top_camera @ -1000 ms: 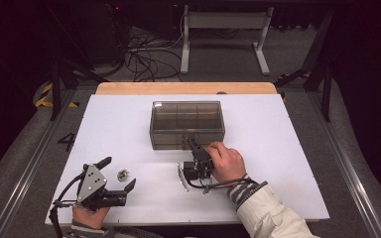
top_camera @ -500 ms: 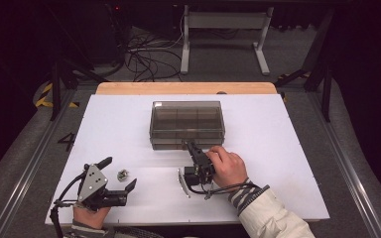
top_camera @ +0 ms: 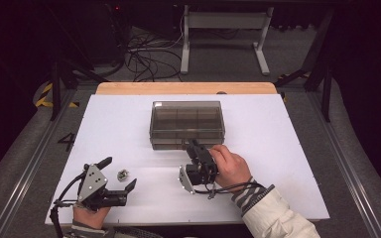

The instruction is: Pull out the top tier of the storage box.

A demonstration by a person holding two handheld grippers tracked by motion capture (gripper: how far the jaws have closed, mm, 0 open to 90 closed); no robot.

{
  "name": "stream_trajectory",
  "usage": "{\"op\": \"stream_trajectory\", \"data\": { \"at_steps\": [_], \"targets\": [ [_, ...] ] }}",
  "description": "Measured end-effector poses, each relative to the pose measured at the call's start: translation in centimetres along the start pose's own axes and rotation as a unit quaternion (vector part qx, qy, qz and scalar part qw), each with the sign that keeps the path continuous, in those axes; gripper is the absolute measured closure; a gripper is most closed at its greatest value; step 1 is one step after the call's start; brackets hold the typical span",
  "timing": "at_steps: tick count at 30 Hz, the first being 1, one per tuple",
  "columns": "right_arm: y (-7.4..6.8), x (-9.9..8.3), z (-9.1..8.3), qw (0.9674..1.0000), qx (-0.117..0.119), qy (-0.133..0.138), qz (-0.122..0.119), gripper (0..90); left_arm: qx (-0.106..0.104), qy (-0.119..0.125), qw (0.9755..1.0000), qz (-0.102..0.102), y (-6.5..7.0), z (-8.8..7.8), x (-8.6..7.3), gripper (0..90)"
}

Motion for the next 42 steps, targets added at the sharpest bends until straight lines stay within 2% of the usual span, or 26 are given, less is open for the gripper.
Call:
{"op": "stream_trajectory", "data": {
  "at_steps": [6, 9, 14, 17, 24, 27, 28, 30, 35, 37, 39, 42],
  "targets": [
    [0.9, 0.2, -0.5, 0.999, 0.033, 0.012, 0.029, 48.1, 0.0, 0.0, 1.0, -0.001, 0.0, 0.0, 0.0, 1.5],
    [1.3, 0.3, -0.7, 0.9982, 0.039, 0.02, 0.04, 44.0, 0.001, 0.001, 1.0, 0.0, 0.0, 0.0, 0.0, 1.5],
    [1.9, 0.3, -1.0, 0.9966, 0.055, 0.028, 0.055, 42.2, 0.001, 0.001, 1.0, 0.0, 0.0, 0.0, 0.0, 1.5],
    [2.1, 0.3, -1.1, 0.9949, 0.073, 0.028, 0.064, 40.3, 0.001, 0.001, 1.0, 0.0, 0.0, 0.0, 0.0, 1.5],
    [2.8, 0.2, -1.1, 0.9933, 0.082, 0.031, 0.075, 40.9, 0.001, 0.002, 1.0, -0.001, 0.0, 0.0, 0.0, 1.5],
    [2.9, 0.1, -1.0, 0.9916, 0.098, 0.029, 0.079, 41.8, 0.002, 0.002, 1.0, -0.001, 0.0, 0.0, 0.0, 1.5],
    [3.0, 0.2, -0.9, 0.9907, 0.105, 0.028, 0.082, 41.7, 0.002, 0.003, 1.0, -0.001, 0.0, 0.0, 0.0, 1.5],
    [3.2, 0.3, -1.0, 0.9856, 0.137, 0.028, 0.095, 41.2, 0.003, 0.003, 1.0, -0.001, 0.0, -0.1, 0.0, 1.5],
    [3.9, 0.4, -1.0, 0.9824, 0.145, 0.029, 0.115, 41.2, 0.002, 0.003, 1.0, -0.001, 0.0, 0.0, 0.0, 1.5],
    [4.0, 0.3, -1.0, 0.9802, 0.152, 0.029, 0.124, 41.3, 0.002, 0.003, 1.0, -0.002, 0.0, 0.0, 0.0, 1.5],
    [4.1, 0.5, -1.1, 0.9759, 0.167, 0.036, 0.135, 41.2, 0.002, 0.002, 1.0, -0.001, 0.0, 0.0, 0.0, 1.5],
    [4.5, 0.5, -1.2, 0.9727, 0.177, 0.04, 0.145, 41.2, 0.002, 0.001, 1.0, 0.0, 0.0, 0.0, 0.0, 1.5]
  ]
}}
Point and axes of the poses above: each handheld gripper's, and its own axes: z roughly forward along the jaws, x roughly out of its top, y roughly to its right, the point moved 6 cm from there along z, roughly forward along the jaws, and after that the axes turned 7 degrees about -x, right-handed, at the moved point
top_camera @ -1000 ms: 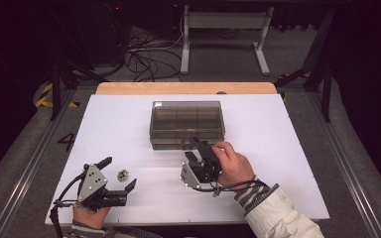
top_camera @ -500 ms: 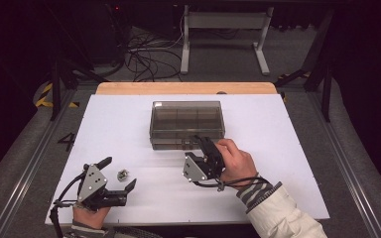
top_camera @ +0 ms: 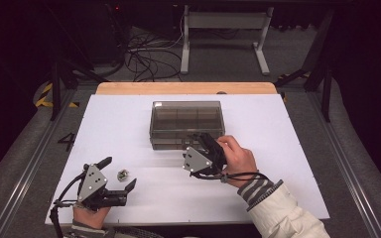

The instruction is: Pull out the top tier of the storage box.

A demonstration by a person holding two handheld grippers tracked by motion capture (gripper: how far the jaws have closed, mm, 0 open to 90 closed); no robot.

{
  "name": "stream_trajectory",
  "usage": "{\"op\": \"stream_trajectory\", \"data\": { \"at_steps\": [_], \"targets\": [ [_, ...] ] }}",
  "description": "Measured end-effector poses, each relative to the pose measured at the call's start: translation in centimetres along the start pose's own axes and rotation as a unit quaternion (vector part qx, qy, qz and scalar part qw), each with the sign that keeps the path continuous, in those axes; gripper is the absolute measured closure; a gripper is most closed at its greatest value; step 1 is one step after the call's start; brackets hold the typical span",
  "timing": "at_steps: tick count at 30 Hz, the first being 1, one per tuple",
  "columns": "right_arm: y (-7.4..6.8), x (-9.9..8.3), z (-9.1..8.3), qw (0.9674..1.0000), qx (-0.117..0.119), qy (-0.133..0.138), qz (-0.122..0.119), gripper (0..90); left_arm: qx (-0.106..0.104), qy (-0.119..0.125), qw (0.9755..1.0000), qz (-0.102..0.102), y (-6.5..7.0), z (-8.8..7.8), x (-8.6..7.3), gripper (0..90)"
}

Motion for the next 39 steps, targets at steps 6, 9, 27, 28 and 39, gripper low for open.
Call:
{"op": "stream_trajectory", "data": {
  "at_steps": [6, 9, 27, 28, 39],
  "targets": [
    [0.5, 0.1, 0.1, 0.9992, 0.022, 0.001, 0.033, 41.3, 0.002, 0.002, 1.0, 0.0, -0.1, -0.1, 0.0, 1.5],
    [0.8, 0.0, 0.1, 0.9975, 0.039, -0.001, 0.059, 41.6, 0.002, 0.002, 1.0, 0.0, -0.1, -0.1, 0.0, 1.5],
    [2.9, -1.1, 1.2, 0.9787, 0.132, 0.004, 0.157, 47.0, 0.001, 0.002, 1.0, 0.0, -0.1, -0.1, 0.0, 1.5],
    [2.9, -1.2, 1.3, 0.9786, 0.135, 0.001, 0.156, 47.3, 0.001, 0.003, 1.0, 0.0, -0.1, -0.1, 0.0, 1.5],
    [3.3, -2.2, 2.9, 0.9713, 0.167, -0.028, 0.167, 51.4, 0.001, 0.002, 1.0, -0.001, 0.0, -0.1, 0.0, 1.5]
  ]
}}
Point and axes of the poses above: each handheld gripper's, and its own axes: z roughly forward along the jaws, x roughly out of its top, y roughly to its right, the point moved 6 cm from there along z, roughly forward along the jaws, and after that the axes turned 7 degrees about -x, right-handed, at the moved point
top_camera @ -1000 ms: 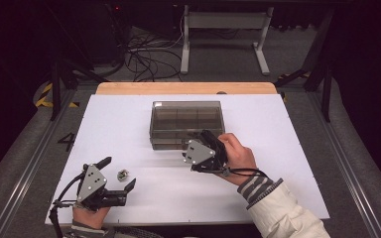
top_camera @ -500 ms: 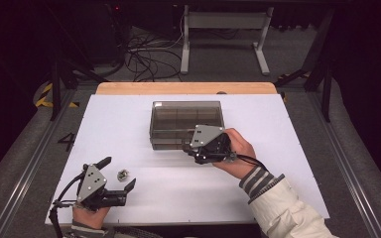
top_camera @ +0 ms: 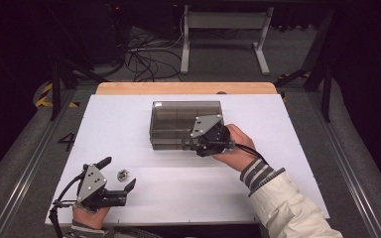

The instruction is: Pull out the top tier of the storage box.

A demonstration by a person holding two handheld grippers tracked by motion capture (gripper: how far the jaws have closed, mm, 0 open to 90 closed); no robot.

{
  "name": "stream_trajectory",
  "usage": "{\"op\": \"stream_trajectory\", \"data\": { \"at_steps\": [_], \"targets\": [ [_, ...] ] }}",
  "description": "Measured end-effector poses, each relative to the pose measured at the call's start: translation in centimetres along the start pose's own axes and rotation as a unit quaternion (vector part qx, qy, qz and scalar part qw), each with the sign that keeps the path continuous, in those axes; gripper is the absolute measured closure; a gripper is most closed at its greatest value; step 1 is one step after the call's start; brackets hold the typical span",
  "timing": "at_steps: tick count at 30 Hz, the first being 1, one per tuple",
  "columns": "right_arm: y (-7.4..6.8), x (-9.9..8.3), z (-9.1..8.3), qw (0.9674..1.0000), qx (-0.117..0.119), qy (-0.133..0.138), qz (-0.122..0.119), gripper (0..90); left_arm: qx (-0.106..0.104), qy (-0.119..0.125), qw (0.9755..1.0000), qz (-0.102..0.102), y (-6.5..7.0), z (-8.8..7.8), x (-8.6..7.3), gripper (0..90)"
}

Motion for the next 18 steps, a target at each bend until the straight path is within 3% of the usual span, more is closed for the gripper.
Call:
{"op": "stream_trajectory", "data": {
  "at_steps": [9, 18],
  "targets": [
    [0.4, -0.3, 1.0, 0.9994, 0.012, -0.03, -0.01, 52.9, 0.0, 0.0, 1.0, 0.0, 0.0, 0.0, 0.0, 1.5],
    [0.4, -0.7, 2.1, 0.9984, 0.004, -0.053, -0.02, 56.9, -0.001, 0.0, 1.0, 0.0, 0.0, 0.0, 0.0, 1.5]
  ]
}}
Point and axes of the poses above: each handheld gripper's, and its own axes: z roughly forward along the jaws, x roughly out of its top, y roughly to its right, the point moved 6 cm from there along z, roughly forward along the jaws, and after that the axes turned 7 degrees about -x, right-handed, at the moved point
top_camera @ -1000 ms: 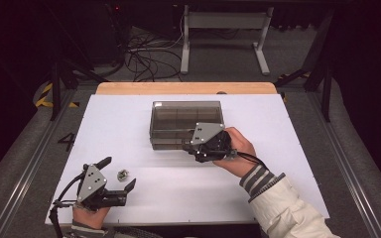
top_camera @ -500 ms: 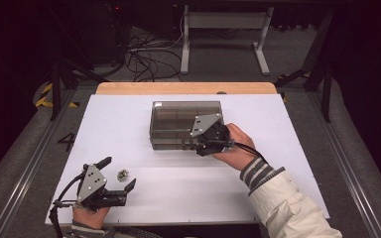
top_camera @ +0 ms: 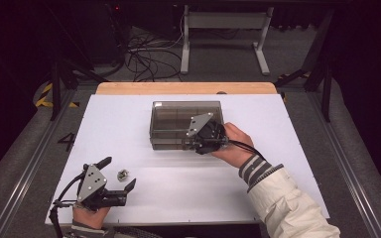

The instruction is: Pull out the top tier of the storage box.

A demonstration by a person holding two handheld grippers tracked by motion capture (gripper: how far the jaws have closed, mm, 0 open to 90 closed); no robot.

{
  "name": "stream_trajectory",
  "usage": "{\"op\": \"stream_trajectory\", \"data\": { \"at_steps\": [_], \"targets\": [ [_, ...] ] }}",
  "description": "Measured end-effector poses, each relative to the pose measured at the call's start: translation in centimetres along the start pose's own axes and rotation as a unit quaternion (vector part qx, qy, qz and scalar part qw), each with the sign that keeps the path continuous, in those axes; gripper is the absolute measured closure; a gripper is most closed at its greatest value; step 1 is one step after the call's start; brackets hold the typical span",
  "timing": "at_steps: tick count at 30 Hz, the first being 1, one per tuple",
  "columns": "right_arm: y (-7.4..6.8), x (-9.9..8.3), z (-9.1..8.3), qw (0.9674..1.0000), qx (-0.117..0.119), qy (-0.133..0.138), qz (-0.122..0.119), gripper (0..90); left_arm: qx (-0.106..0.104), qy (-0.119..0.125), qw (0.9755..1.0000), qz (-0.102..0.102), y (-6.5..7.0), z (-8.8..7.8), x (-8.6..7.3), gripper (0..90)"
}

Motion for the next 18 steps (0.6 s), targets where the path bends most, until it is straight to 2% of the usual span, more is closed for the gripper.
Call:
{"op": "stream_trajectory", "data": {
  "at_steps": [5, 7, 9, 13, 18],
  "targets": [
    [-0.1, -0.2, 0.7, 0.9998, -0.001, -0.015, -0.014, 59.0, 0.0, 0.0, 1.0, 0.0, 0.0, 0.0, 0.0, 1.5],
    [-0.1, -0.1, 1.0, 0.9997, -0.009, -0.019, -0.011, 59.2, -0.001, 0.0, 1.0, 0.0, 0.0, 0.0, 0.0, 1.5],
    [-0.2, -0.2, 1.2, 0.9994, -0.002, -0.024, -0.023, 59.7, -0.003, -0.001, 1.0, 0.0, 0.0, 0.0, 0.0, 1.5],
    [-0.3, -0.2, 1.3, 0.9993, -0.007, -0.027, -0.024, 63.0, -0.002, 0.001, 1.0, -0.002, 0.0, 0.0, 0.0, 1.5],
    [-0.5, -0.4, 1.9, 0.9978, -0.02, -0.043, -0.047, 67.2, -0.002, 0.001, 1.0, -0.002, 0.0, 0.0, 0.0, 1.5]
  ]
}}
Point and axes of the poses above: each handheld gripper's, and its own axes: z roughly forward along the jaws, x roughly out of its top, y roughly to its right, the point moved 6 cm from there along z, roughly forward along the jaws, and after that the axes turned 7 degrees about -x, right-handed, at the moved point
